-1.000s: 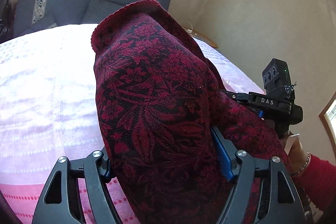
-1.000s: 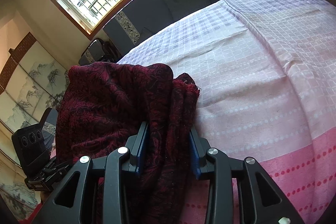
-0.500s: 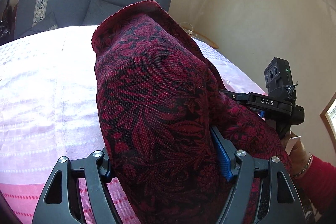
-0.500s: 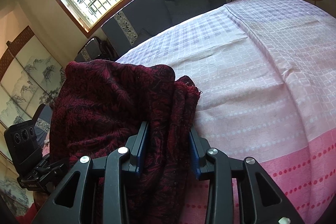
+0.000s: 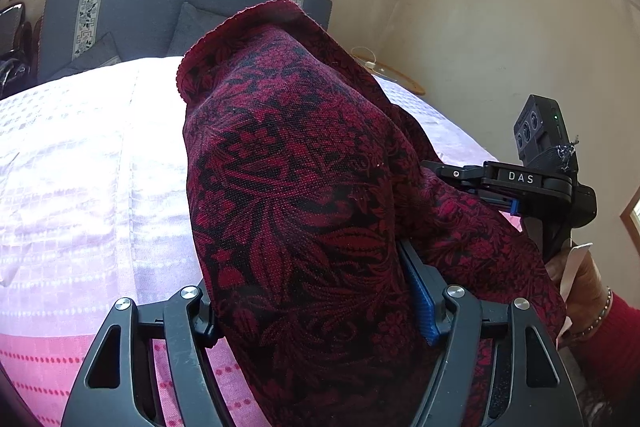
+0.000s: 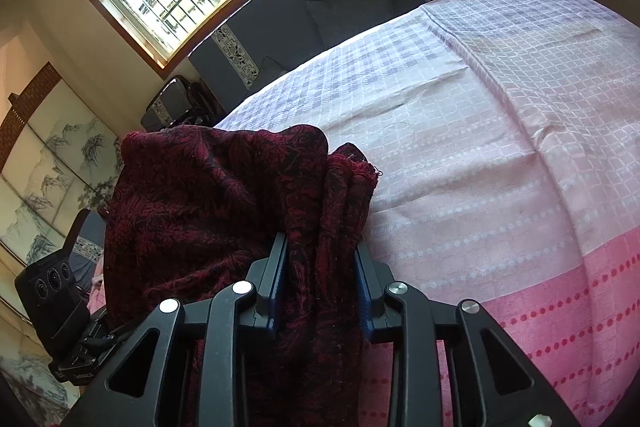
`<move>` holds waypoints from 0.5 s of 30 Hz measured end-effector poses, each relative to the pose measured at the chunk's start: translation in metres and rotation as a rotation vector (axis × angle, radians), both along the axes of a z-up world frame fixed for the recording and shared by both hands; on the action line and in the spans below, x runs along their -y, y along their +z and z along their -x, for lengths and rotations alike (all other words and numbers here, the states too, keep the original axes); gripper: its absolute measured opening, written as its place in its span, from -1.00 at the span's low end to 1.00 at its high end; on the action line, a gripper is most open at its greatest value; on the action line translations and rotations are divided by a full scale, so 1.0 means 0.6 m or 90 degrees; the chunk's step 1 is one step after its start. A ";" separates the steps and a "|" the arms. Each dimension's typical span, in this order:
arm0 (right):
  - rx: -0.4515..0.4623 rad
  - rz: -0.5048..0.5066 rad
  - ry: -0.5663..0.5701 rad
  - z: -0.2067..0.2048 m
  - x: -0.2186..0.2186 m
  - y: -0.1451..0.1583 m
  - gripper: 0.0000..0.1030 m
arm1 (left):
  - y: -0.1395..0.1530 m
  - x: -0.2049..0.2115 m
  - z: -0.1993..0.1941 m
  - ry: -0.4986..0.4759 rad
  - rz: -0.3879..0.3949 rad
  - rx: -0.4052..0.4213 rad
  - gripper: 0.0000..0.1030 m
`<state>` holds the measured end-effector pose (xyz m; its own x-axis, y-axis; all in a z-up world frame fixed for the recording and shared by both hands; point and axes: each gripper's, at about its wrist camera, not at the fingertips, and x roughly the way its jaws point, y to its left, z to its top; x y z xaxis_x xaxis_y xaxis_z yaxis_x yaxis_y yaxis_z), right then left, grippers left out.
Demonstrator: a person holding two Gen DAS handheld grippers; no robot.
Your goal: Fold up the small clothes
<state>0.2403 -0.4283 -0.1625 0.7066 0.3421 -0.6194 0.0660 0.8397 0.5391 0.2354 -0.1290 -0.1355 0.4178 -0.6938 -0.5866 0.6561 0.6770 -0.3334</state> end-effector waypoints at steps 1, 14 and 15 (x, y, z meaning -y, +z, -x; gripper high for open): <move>0.002 -0.001 0.001 0.001 -0.001 0.003 -0.48 | 0.001 -0.001 0.002 0.002 -0.001 0.001 0.37; 0.019 -0.070 0.037 -0.023 -0.054 0.038 -0.51 | 0.035 -0.058 0.017 0.053 -0.041 0.034 0.32; 0.023 -0.076 0.042 -0.030 -0.062 0.041 -0.52 | 0.041 -0.066 0.013 0.060 -0.045 0.037 0.32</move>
<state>0.2584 -0.3910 -0.1377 0.7015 0.4583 -0.5458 -0.0081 0.7709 0.6369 0.2274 -0.0892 -0.1110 0.5133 -0.6083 -0.6053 0.6056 0.7565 -0.2467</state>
